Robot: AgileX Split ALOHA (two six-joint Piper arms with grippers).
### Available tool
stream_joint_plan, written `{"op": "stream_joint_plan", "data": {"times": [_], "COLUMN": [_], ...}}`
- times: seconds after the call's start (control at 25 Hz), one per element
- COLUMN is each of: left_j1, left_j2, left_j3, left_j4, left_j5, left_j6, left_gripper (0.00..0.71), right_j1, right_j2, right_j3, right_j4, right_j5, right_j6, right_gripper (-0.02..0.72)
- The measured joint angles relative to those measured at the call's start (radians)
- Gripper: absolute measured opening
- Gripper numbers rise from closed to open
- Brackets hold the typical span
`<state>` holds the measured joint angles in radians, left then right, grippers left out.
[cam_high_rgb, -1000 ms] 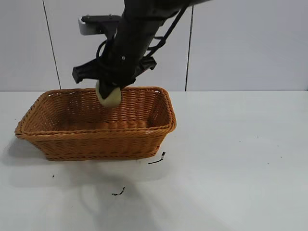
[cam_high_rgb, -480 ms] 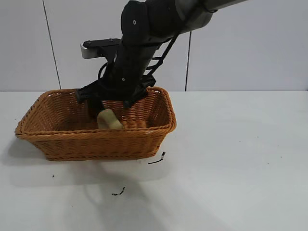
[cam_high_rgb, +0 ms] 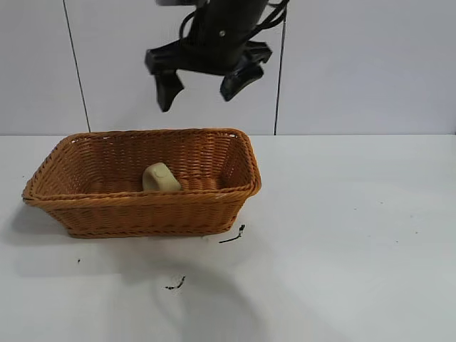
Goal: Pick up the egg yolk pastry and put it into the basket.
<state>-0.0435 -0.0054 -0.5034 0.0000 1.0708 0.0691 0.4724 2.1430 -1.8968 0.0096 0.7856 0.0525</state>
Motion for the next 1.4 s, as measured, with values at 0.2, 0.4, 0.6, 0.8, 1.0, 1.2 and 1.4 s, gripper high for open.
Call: {"op": "stream_joint_plan", "data": {"times": [0.2, 0.4, 0.6, 0.8, 1.0, 1.2, 1.4], "left_j1": [0.000, 0.000, 0.000, 0.000, 0.000, 0.000, 0.000], "left_j2": [0.000, 0.000, 0.000, 0.000, 0.000, 0.000, 0.000], "left_j3": [0.000, 0.000, 0.000, 0.000, 0.000, 0.000, 0.000], "left_j4": [0.000, 0.000, 0.000, 0.000, 0.000, 0.000, 0.000], "left_j5": [0.000, 0.000, 0.000, 0.000, 0.000, 0.000, 0.000], "left_j6": [0.000, 0.000, 0.000, 0.000, 0.000, 0.000, 0.000], "left_gripper": [0.696, 0.696, 0.696, 0.696, 0.696, 0.696, 0.696], "right_j1": [-0.180, -0.359, -0.443, -0.453, -0.453, -0.453, -0.453], "right_j2": [-0.001, -0.001, -0.013, -0.053, -0.078, -0.132, -0.291], "right_j3": [0.000, 0.000, 0.000, 0.000, 0.000, 0.036, 0.196], "right_j4": [0.000, -0.010, -0.010, -0.010, -0.032, -0.071, -0.072], "right_j5": [0.043, 0.056, 0.093, 0.171, 0.337, 0.422, 0.423], "right_j6": [-0.007, -0.007, -0.007, -0.007, -0.011, -0.012, -0.012], "right_gripper": [0.693, 0.693, 0.693, 0.693, 0.693, 0.693, 0.693]}}
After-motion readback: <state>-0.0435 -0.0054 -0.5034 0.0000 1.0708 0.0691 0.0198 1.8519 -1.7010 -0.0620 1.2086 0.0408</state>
